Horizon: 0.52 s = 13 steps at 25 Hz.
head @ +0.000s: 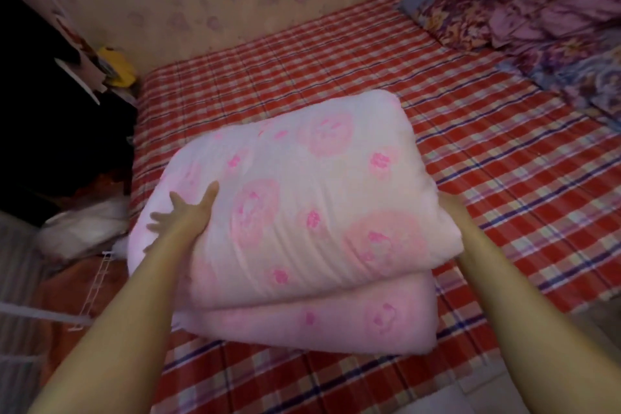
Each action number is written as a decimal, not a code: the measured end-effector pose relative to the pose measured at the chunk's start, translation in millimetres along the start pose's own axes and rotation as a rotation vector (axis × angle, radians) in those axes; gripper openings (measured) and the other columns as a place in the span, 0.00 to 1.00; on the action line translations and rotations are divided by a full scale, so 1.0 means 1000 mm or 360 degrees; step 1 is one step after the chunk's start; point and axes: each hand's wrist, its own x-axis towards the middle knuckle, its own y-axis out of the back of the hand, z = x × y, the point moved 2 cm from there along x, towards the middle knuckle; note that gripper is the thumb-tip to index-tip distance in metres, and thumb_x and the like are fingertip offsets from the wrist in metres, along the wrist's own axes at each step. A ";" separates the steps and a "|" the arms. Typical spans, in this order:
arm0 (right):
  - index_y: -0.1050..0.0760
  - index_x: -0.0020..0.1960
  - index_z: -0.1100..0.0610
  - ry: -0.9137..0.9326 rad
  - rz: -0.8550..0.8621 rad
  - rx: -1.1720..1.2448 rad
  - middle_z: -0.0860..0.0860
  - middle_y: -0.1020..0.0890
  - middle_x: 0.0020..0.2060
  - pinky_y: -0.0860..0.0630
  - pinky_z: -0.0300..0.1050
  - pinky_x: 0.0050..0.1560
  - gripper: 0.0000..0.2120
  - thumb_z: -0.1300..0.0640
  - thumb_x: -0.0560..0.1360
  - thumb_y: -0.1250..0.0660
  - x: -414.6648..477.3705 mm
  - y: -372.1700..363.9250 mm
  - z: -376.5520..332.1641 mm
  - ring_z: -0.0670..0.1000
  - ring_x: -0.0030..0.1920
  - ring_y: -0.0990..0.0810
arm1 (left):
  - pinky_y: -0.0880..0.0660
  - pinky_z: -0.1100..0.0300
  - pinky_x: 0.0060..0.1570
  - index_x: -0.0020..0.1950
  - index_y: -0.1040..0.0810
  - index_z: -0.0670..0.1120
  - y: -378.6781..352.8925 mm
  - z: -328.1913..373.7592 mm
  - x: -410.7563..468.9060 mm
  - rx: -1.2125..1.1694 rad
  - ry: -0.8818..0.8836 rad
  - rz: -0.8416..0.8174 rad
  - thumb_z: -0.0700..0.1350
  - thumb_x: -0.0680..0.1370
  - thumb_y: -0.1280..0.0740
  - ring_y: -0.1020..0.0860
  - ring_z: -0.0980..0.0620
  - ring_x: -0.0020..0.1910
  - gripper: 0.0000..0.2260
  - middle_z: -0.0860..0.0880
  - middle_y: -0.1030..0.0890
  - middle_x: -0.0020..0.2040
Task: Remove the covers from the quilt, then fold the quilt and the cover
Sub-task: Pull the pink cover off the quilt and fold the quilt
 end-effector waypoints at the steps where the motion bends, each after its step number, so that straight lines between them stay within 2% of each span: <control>1: 0.29 0.59 0.70 -0.0122 -0.0033 -0.0007 0.65 0.24 0.50 0.27 0.43 0.47 0.12 0.66 0.81 0.46 -0.002 0.000 0.016 0.52 0.45 0.32 | 0.59 0.33 0.69 0.78 0.60 0.53 0.000 -0.003 0.006 0.0028 0.0038 -0.0045 0.80 0.62 0.50 0.60 0.35 0.75 0.52 0.37 0.59 0.77; 2: 0.27 0.49 0.68 -0.0237 -0.0140 -0.0003 0.63 0.23 0.40 0.26 0.43 0.38 0.09 0.66 0.80 0.45 -0.003 0.000 0.031 0.53 0.37 0.30 | 0.60 0.32 0.69 0.77 0.61 0.52 -0.002 -0.003 0.012 0.0098 0.0052 -0.0015 0.79 0.64 0.49 0.61 0.35 0.75 0.52 0.36 0.60 0.76; 3: 0.28 0.43 0.66 -0.0343 -0.0157 -0.0020 0.60 0.25 0.32 0.28 0.43 0.30 0.10 0.64 0.80 0.44 0.002 0.002 0.044 0.53 0.31 0.29 | 0.61 0.31 0.68 0.77 0.62 0.52 -0.005 -0.002 0.013 0.0154 0.0029 -0.0014 0.78 0.65 0.47 0.61 0.35 0.75 0.51 0.36 0.61 0.76; 4: 0.28 0.45 0.64 -0.0350 -0.0112 -0.0015 0.58 0.23 0.31 0.30 0.41 0.29 0.11 0.58 0.80 0.41 0.006 0.006 0.043 0.53 0.31 0.26 | 0.62 0.31 0.67 0.77 0.63 0.51 -0.011 -0.002 0.014 0.0226 -0.0013 0.0006 0.78 0.65 0.47 0.62 0.35 0.75 0.52 0.35 0.61 0.76; 5: 0.27 0.53 0.62 -0.0301 0.0023 0.0017 0.57 0.20 0.39 0.28 0.43 0.35 0.17 0.48 0.78 0.39 0.010 0.007 0.028 0.55 0.39 0.21 | 0.62 0.31 0.66 0.77 0.64 0.49 -0.019 -0.003 0.013 0.0300 -0.0084 0.0027 0.78 0.65 0.46 0.61 0.35 0.75 0.53 0.34 0.62 0.75; 6: 0.30 0.64 0.59 -0.0186 0.0144 -0.0032 0.57 0.21 0.52 0.26 0.48 0.46 0.30 0.37 0.74 0.39 0.016 0.007 0.006 0.57 0.53 0.22 | 0.62 0.31 0.66 0.77 0.66 0.47 -0.029 -0.008 0.011 0.0381 -0.0154 0.0053 0.77 0.65 0.45 0.62 0.34 0.74 0.54 0.34 0.62 0.75; 7: 0.38 0.72 0.57 -0.0060 0.0198 -0.0097 0.58 0.27 0.65 0.29 0.54 0.57 0.42 0.29 0.69 0.39 0.021 0.002 -0.018 0.59 0.64 0.28 | 0.62 0.31 0.67 0.76 0.67 0.46 -0.035 -0.013 0.006 0.0403 -0.0190 0.0044 0.77 0.65 0.44 0.62 0.34 0.74 0.55 0.33 0.63 0.75; 8: 0.47 0.76 0.55 0.0030 0.0219 -0.0246 0.58 0.35 0.72 0.33 0.58 0.64 0.52 0.26 0.63 0.37 0.019 -0.011 -0.041 0.60 0.70 0.34 | 0.62 0.32 0.67 0.76 0.68 0.45 -0.040 -0.019 0.005 0.0415 -0.0216 0.0021 0.77 0.65 0.44 0.62 0.34 0.74 0.56 0.33 0.64 0.75; 9: 0.53 0.77 0.54 0.0108 0.0242 -0.0435 0.58 0.42 0.74 0.36 0.60 0.68 0.58 0.25 0.59 0.35 0.020 -0.030 -0.054 0.62 0.72 0.38 | 0.62 0.32 0.67 0.75 0.69 0.45 -0.038 -0.023 0.002 0.0380 -0.0207 -0.0052 0.77 0.64 0.43 0.62 0.34 0.74 0.57 0.33 0.64 0.74; 11: 0.61 0.77 0.56 0.0046 0.0255 -0.0594 0.62 0.48 0.75 0.41 0.60 0.71 0.65 0.26 0.56 0.30 0.025 -0.069 -0.046 0.64 0.73 0.42 | 0.60 0.34 0.69 0.75 0.69 0.44 -0.024 -0.025 0.012 0.0316 -0.0123 -0.0152 0.78 0.63 0.42 0.62 0.35 0.75 0.59 0.33 0.64 0.75; 13: 0.59 0.76 0.63 -0.0063 0.0278 -0.0459 0.64 0.43 0.74 0.39 0.56 0.71 0.68 0.27 0.54 0.30 0.038 -0.089 -0.005 0.63 0.72 0.39 | 0.57 0.39 0.72 0.76 0.66 0.41 -0.006 -0.024 0.041 0.0158 0.0045 -0.0309 0.81 0.59 0.46 0.58 0.34 0.75 0.62 0.34 0.62 0.75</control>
